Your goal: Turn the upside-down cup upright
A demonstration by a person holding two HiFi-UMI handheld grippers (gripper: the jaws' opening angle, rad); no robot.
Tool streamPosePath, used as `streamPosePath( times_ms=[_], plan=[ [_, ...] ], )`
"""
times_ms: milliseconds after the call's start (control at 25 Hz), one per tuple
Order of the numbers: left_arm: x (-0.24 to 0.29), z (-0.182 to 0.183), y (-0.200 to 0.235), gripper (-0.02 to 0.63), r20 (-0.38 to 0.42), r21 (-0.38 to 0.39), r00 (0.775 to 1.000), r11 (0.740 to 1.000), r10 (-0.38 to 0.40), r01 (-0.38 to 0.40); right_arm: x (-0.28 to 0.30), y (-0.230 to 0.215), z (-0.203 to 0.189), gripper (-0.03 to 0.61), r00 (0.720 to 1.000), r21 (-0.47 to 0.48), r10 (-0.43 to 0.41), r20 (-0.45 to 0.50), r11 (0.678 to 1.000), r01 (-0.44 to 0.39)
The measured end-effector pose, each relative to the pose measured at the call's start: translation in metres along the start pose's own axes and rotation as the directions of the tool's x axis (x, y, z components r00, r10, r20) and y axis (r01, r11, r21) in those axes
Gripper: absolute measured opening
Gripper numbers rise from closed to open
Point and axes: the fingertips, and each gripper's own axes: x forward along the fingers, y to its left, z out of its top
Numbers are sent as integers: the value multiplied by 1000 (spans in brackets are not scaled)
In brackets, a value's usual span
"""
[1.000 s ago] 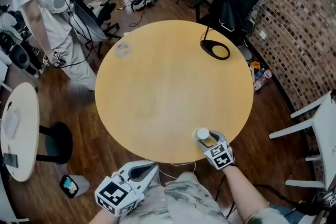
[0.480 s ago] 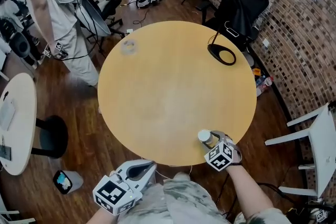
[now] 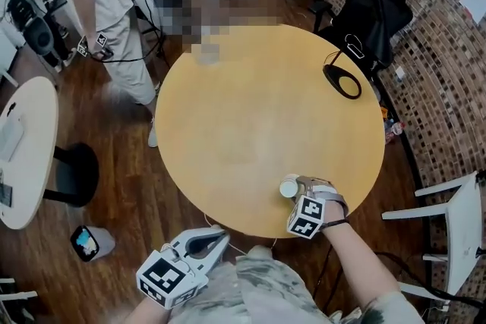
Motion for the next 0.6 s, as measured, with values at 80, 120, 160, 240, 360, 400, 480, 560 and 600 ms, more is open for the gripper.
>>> streamPosePath(
  times_ms=[80, 120, 160, 240, 360, 400, 480, 560, 600],
  plan=[
    [-4, -3, 3, 8, 3, -13, 1000, 1000, 11, -11, 3, -5, 8, 236, 1000, -93, -23, -21, 995, 21],
    [-6, -5, 5, 8, 5, -23, 1000, 1000, 17, -16, 4, -7, 12, 236, 998, -153, -42, -40, 988, 36],
    [-9, -7, 8, 8, 6, -31, 1000, 999, 21, -21, 4, -9, 17, 236, 996, -211, -61, -60, 976, 47],
    [-13, -9, 13, 8, 5, -37, 1000, 999, 28, -28, 4, -9, 28, 235, 991, -314, -88, -97, 948, 54],
    [-18, -12, 18, 8, 5, -45, 999, 998, 37, -37, 8, -4, 48, 232, 988, -414, -94, -121, 910, 35],
    [-19, -14, 21, 8, 7, -49, 999, 998, 39, -38, 11, -1, 55, 232, 987, -433, -92, -129, 901, 27],
    [-23, -17, 24, 8, 11, -53, 999, 998, 40, -39, 17, 7, 66, 229, 987, -461, -82, -142, 887, 7],
    [-28, -20, 26, 8, 12, -68, 999, 997, 45, -45, 22, 17, 74, 222, 987, -489, -63, -148, 872, -18],
    [-30, -20, 26, 8, 11, -71, 999, 996, 47, -46, 25, 19, 76, 219, 987, -503, -60, -151, 864, -25]
  ],
)
